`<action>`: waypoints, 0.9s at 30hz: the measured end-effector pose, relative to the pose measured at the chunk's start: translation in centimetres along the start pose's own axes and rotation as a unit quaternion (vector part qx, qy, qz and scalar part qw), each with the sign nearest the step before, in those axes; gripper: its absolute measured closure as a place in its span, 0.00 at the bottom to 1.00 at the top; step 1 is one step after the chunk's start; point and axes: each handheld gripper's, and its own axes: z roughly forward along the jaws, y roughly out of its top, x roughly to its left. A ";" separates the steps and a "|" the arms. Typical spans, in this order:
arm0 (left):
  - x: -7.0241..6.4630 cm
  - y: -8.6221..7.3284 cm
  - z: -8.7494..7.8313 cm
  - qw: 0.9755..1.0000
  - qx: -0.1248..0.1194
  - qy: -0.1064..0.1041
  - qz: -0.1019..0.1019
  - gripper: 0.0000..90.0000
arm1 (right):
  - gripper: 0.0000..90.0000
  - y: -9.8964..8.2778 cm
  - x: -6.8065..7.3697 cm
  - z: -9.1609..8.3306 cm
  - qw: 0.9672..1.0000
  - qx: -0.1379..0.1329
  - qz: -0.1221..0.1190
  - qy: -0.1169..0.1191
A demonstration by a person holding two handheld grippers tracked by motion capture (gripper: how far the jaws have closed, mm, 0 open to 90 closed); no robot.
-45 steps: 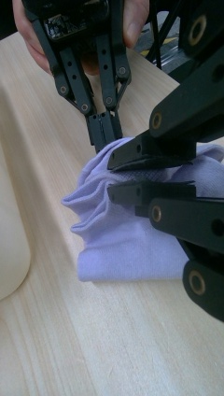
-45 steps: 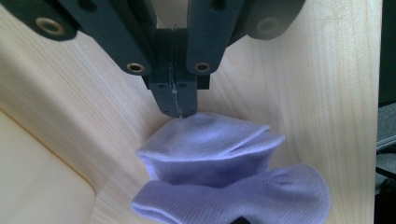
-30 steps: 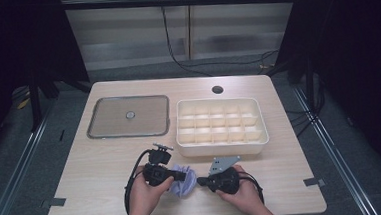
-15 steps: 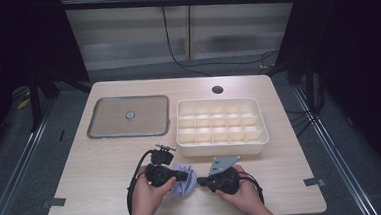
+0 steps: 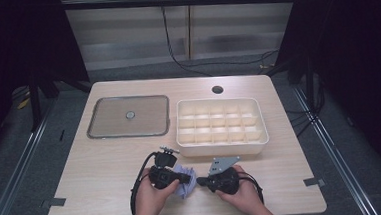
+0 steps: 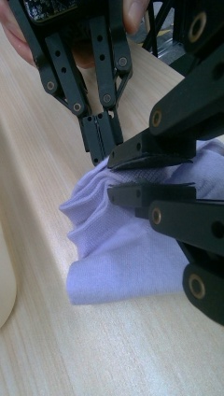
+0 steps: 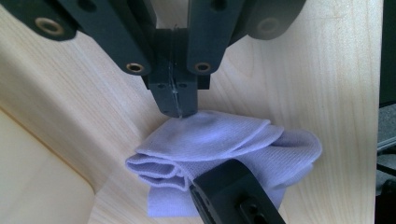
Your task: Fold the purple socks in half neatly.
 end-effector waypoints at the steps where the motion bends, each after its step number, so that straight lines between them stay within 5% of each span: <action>1: 0.0 0.0 0.0 1.000 -0.001 0.000 0.000 0.90 | 1.00 0.0 0.0 0.0 1.000 0.000 0.000 0.000; 27: -0.2 -0.1 -0.4 1.000 0.004 -0.006 0.004 0.83 | 1.00 0.0 0.0 0.0 1.000 0.000 0.000 -0.001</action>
